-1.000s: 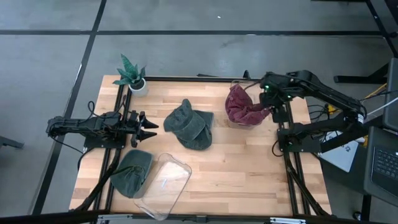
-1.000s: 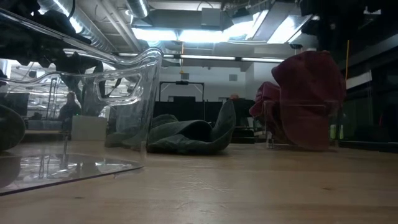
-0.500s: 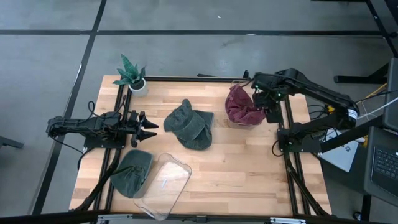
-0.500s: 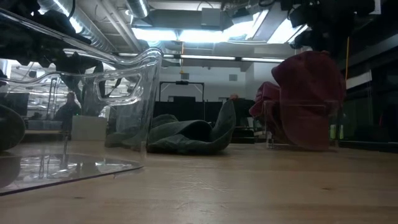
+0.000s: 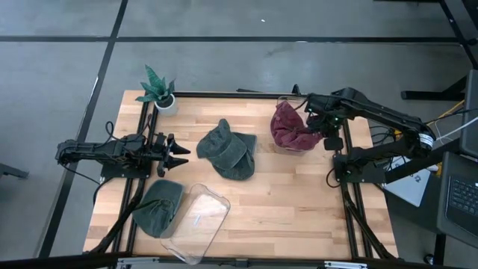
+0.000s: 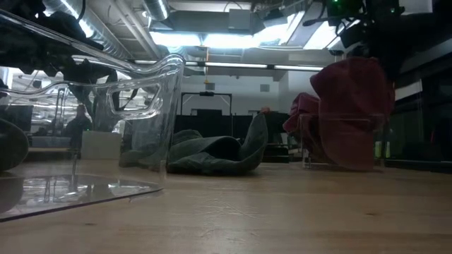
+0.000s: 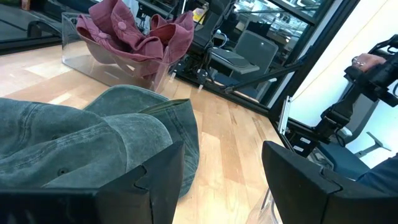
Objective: Pick & Place hat
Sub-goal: Put the red cap into the top transparent bin, then put the top right black cap into the bottom transparent bin
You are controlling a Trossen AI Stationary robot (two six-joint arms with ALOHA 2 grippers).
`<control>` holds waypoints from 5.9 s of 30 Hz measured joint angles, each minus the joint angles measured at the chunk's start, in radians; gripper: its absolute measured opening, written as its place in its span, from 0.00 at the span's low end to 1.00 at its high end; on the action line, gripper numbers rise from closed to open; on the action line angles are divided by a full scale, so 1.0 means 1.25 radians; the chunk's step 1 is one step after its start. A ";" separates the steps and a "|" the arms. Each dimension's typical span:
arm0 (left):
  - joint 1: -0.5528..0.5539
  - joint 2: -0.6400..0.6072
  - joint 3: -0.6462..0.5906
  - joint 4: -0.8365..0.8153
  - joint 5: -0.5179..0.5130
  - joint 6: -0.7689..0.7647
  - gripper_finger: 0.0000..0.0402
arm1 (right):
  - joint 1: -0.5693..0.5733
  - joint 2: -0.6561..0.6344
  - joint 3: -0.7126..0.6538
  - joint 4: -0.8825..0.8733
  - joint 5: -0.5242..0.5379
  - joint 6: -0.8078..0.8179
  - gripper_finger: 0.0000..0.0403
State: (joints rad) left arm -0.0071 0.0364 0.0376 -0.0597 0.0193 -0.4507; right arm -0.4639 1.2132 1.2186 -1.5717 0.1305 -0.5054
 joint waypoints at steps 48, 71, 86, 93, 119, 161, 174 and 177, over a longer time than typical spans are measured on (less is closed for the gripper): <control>0.000 0.000 0.000 0.000 0.000 0.000 0.52 | 0.042 -0.022 0.056 0.245 0.321 -0.503 0.01; 0.000 0.000 0.000 0.000 0.000 0.000 0.52 | 0.087 -0.019 -0.019 0.378 0.219 -0.463 0.02; 0.000 0.000 0.000 0.000 0.000 0.000 0.52 | 0.087 -0.034 -0.016 0.389 0.224 -0.321 0.44; 0.000 0.000 0.000 0.000 0.000 0.000 0.52 | 0.087 -0.060 0.068 0.289 0.285 -0.189 0.54; 0.000 0.000 0.000 0.000 0.000 0.000 0.52 | 0.117 -0.072 -0.057 0.438 -0.051 0.385 0.02; 0.000 0.000 0.000 0.002 0.000 0.000 0.52 | 0.125 -0.095 0.009 0.481 -0.226 0.299 0.02; 0.000 0.000 0.000 0.002 0.000 0.000 0.52 | 0.191 -0.384 -0.187 0.545 -0.226 0.377 0.02; 0.000 0.000 0.000 0.002 0.000 0.000 0.52 | 0.210 -0.465 -0.264 0.604 -0.226 0.427 0.02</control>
State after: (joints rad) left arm -0.0069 0.0364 0.0372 -0.0570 0.0196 -0.4504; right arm -0.2014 0.6313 0.8884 -0.8167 -0.1524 0.0288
